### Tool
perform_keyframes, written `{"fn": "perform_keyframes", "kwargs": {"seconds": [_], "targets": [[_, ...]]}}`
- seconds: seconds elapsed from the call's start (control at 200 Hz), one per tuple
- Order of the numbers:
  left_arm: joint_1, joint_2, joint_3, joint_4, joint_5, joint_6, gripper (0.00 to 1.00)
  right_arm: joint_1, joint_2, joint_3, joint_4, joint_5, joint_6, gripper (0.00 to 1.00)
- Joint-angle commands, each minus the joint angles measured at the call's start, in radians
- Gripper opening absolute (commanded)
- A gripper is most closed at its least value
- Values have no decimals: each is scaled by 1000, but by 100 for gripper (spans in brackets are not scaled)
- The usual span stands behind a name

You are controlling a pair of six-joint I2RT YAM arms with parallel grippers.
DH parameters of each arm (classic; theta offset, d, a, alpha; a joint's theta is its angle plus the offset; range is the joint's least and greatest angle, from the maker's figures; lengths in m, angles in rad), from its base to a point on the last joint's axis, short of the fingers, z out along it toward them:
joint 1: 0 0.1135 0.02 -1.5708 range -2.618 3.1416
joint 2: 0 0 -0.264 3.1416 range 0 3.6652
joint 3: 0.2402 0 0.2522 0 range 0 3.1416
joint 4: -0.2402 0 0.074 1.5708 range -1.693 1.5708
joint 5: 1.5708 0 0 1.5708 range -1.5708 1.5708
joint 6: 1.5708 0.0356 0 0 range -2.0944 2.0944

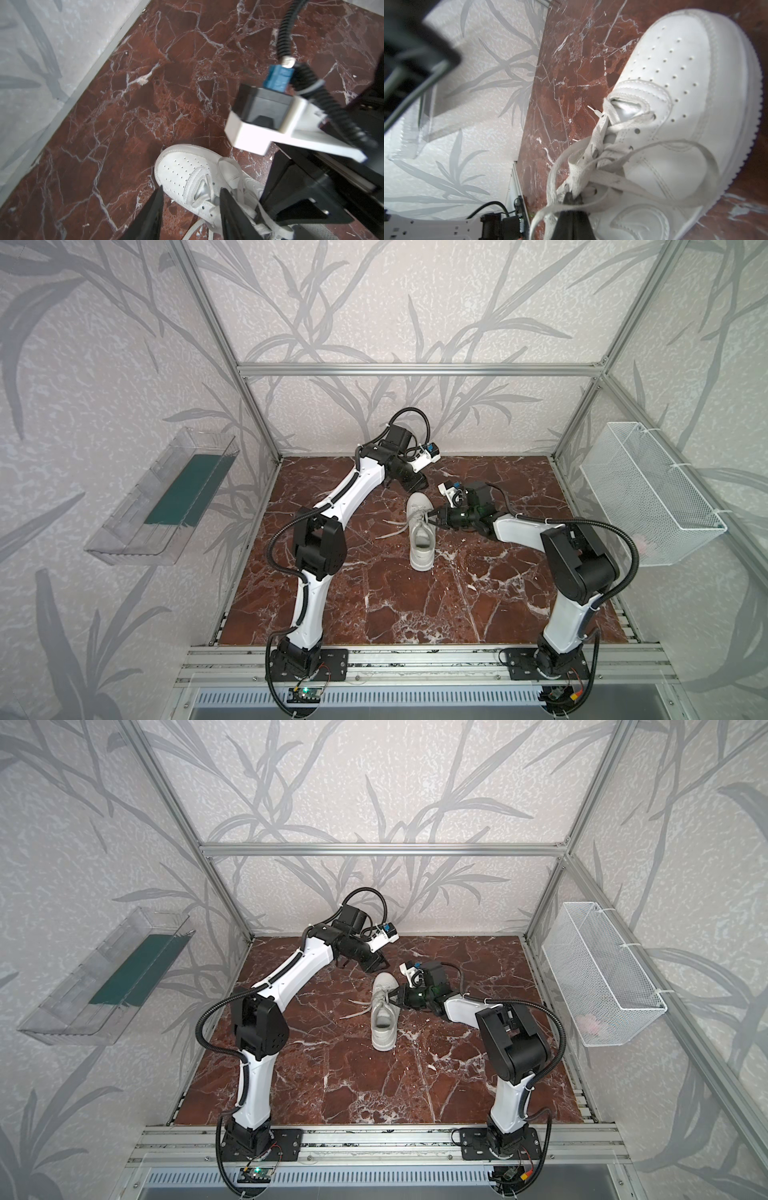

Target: Tie the shoes

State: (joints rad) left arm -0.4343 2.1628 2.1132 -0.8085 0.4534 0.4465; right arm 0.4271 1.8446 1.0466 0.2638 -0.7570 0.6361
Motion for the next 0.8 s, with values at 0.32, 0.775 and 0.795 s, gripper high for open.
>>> {"fn": "perform_keyframes", "kwargs": {"seconds": [0.32, 0.775, 0.795], "targets": [[94, 73, 92, -143, 126, -255, 46, 44, -47, 122, -322, 49, -553, 0], [100, 5, -155, 125, 309, -445, 46, 70, -51, 180, -464, 79, -919, 0], [100, 2, -164, 134, 316, -449, 46, 70, -50, 182, -467, 79, -922, 0]]}}
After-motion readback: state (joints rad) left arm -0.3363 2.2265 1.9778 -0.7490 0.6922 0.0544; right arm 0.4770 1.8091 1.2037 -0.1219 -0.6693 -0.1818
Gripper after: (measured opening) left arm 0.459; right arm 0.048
